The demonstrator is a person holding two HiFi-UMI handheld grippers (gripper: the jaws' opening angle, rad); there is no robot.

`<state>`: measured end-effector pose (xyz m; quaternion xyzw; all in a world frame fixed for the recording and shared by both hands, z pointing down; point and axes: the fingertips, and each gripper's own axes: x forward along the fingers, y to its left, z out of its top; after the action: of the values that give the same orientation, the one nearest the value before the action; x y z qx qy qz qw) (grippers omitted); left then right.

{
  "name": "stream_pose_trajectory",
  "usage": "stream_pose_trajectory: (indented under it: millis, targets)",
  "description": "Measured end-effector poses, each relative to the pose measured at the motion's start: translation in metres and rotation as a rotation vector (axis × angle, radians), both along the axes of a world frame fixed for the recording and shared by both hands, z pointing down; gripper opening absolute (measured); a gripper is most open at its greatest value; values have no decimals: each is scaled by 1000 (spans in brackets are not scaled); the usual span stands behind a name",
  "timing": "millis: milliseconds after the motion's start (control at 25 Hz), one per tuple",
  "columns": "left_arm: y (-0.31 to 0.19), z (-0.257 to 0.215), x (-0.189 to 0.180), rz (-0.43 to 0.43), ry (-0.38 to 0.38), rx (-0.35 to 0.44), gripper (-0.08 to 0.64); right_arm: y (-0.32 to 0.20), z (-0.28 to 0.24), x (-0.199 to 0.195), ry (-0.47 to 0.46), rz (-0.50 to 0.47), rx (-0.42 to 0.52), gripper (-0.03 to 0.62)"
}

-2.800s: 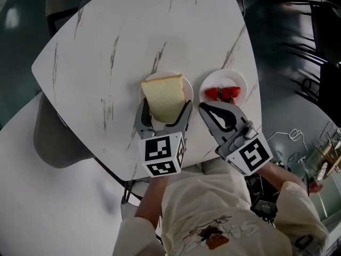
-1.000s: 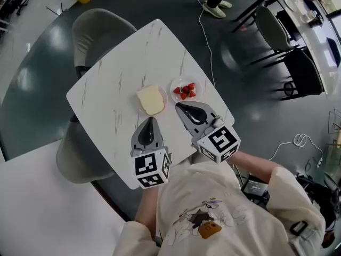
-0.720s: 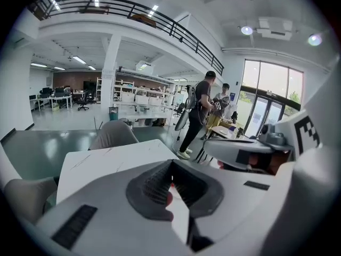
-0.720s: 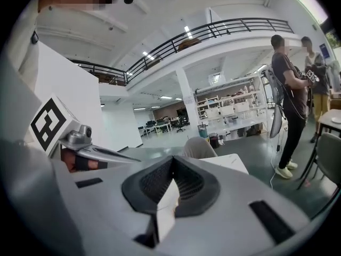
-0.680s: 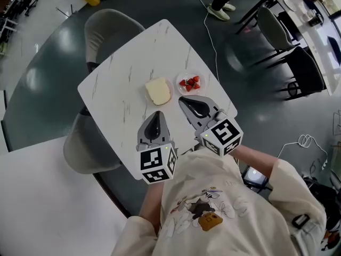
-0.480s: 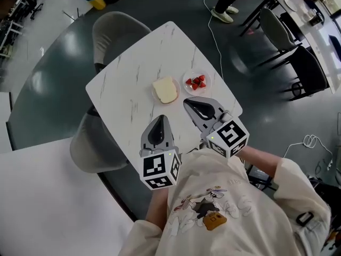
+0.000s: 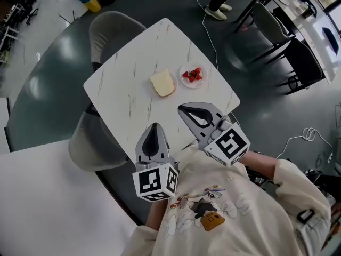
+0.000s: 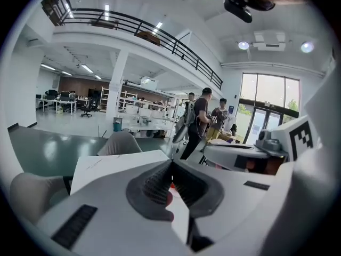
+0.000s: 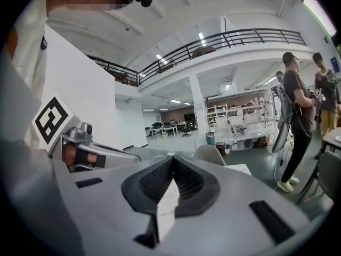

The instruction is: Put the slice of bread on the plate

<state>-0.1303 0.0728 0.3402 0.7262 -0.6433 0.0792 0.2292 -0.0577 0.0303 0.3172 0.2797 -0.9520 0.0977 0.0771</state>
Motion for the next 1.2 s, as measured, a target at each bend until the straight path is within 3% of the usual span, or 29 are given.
stream_pose_trajectory:
  millis: [480,880,1200]
  targets:
    - [33,2,13,-33,27,-13,9,23,-11,19,9,-14,3,5]
    - [25,-5,84,-23,-11,-26,8,17,-10,93,6,14,-37,5]
    - [16,-4,118,-50,-30,-44,8,17,-3,135,-5,25,-86,5]
